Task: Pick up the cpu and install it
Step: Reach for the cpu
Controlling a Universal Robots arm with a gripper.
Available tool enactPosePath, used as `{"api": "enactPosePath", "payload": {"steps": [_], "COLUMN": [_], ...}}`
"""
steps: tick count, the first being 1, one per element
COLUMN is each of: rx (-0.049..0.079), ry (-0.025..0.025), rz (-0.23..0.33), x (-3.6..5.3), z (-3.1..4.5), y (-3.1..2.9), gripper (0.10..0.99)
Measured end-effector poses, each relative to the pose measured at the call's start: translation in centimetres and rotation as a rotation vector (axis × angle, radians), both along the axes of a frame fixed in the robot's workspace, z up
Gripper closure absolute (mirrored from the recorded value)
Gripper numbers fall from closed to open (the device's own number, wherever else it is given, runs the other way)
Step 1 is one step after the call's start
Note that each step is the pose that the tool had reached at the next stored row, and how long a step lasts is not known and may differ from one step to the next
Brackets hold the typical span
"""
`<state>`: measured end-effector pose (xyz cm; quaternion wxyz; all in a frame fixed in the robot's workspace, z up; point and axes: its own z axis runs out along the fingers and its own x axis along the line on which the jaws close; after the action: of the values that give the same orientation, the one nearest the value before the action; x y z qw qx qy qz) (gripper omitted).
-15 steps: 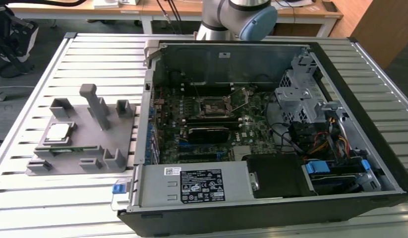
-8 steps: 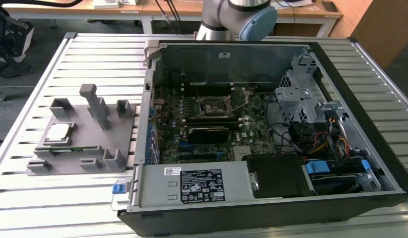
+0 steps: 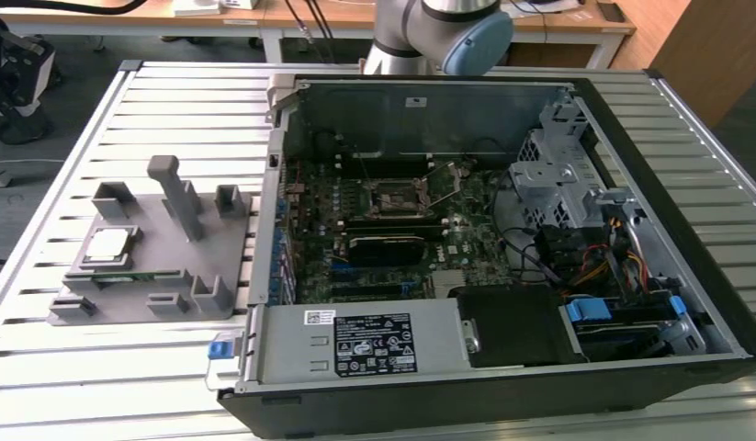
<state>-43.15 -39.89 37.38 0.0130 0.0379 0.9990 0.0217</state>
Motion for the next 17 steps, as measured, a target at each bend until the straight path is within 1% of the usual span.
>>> {"api": "enactPosePath", "payload": {"steps": [6,17], "rx": [0.000,0.000], "ry": [-0.0001,0.0006], "rz": [0.000,0.000], "x": [-0.52,-0.58], "z": [-0.10,-0.41], "y": [0.00,-0.05], "gripper": [0.980,0.980]}}
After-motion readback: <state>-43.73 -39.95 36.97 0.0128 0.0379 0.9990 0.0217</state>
